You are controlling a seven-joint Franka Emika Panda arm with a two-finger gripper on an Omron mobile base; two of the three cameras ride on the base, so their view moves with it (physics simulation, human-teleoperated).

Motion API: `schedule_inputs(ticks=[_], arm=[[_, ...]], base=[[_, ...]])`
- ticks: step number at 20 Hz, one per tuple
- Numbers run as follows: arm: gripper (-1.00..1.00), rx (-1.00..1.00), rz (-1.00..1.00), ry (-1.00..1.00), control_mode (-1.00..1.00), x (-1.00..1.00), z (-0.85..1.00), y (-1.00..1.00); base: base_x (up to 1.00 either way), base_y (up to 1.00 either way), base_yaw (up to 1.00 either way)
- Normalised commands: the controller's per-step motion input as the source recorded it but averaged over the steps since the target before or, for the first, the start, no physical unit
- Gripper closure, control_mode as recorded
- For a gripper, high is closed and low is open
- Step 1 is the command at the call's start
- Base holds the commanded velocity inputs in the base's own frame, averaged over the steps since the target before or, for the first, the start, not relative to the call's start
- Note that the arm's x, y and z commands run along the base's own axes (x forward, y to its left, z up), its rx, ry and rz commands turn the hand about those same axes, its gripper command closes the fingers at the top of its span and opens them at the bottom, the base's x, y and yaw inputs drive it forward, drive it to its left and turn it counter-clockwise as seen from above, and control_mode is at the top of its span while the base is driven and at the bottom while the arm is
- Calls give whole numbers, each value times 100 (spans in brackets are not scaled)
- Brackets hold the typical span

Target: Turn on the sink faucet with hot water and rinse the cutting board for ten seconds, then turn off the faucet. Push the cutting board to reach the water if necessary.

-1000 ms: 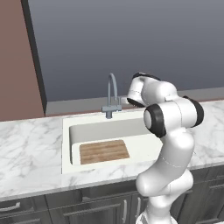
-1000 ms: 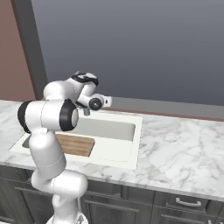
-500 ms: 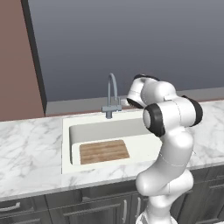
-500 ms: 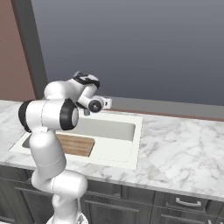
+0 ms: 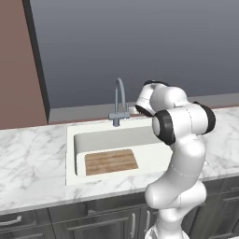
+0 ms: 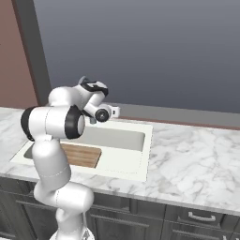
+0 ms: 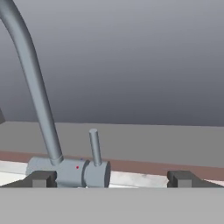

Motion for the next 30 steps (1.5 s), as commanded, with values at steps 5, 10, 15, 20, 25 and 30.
schedule_inputs(ticks=[5,10,15,20,25,30], arm=[[-100,0,0,0,-100,16,0,0],[-100,0,0,0,-100,25,0,4],[-100,0,0,0,-100,24,-2,3],[-100,0,0,0,-100,14,-4,5],[-100,0,0,0,-100,3,-5,10],[-100,0,0,0,-100,8,-8,9]], base=[[0,0,0],[0,0,0],[0,0,0],[0,0,0],[0,0,0],[0,0,0]])
